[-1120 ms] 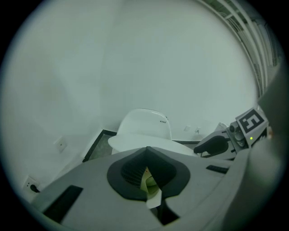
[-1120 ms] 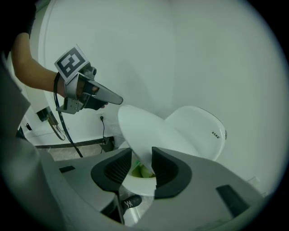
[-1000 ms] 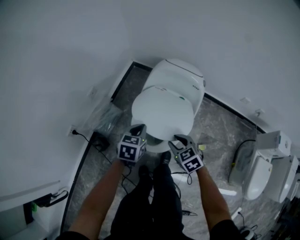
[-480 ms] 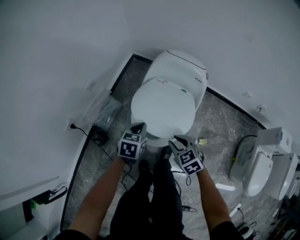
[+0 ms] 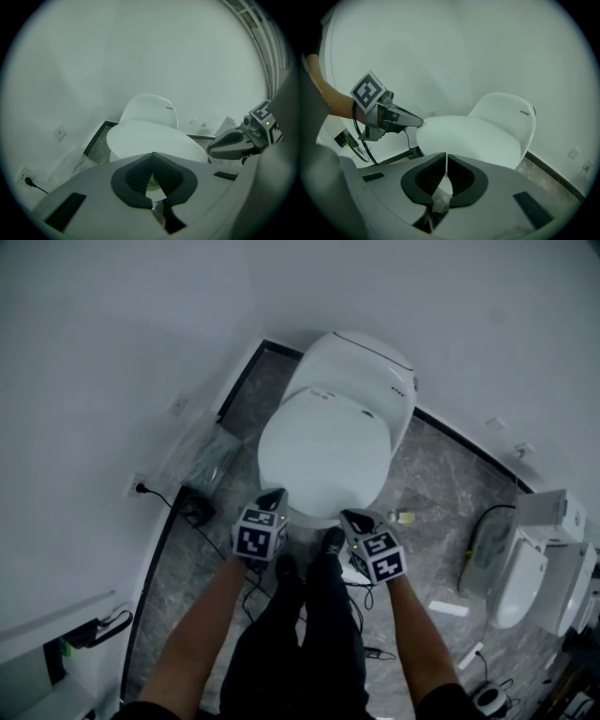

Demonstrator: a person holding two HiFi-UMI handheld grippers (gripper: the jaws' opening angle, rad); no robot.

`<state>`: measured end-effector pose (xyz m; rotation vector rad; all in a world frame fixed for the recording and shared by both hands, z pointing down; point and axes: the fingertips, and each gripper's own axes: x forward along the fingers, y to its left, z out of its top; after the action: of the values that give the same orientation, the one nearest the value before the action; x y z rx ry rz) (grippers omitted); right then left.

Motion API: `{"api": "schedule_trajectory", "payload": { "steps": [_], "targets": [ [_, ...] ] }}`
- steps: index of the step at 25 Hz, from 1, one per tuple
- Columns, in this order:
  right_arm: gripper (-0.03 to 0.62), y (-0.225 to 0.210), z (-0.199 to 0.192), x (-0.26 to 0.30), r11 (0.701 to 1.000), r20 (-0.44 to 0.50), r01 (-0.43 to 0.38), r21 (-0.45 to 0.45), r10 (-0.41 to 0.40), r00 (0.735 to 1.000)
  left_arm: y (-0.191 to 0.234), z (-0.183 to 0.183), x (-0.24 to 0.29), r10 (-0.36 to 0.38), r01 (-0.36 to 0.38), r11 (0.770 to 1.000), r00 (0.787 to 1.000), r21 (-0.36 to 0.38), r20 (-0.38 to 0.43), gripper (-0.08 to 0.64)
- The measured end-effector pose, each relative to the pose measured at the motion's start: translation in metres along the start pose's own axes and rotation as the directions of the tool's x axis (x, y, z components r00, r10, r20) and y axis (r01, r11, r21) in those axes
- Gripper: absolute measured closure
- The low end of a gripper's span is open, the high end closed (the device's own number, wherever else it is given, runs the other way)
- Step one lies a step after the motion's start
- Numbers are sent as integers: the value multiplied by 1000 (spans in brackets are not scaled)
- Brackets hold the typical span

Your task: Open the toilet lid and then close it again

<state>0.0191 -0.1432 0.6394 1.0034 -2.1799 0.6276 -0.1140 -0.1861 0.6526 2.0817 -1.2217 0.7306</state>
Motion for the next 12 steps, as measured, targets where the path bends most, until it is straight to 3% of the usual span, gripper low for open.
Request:
{"api": "schedule_trajectory", "payload": {
  "steps": [12],
  "targets": [
    [577,7,-41,47,983,-112,22,181,-1,994,9,-48,18,12,-13,1000,998,-11,-59,554]
  ]
}}
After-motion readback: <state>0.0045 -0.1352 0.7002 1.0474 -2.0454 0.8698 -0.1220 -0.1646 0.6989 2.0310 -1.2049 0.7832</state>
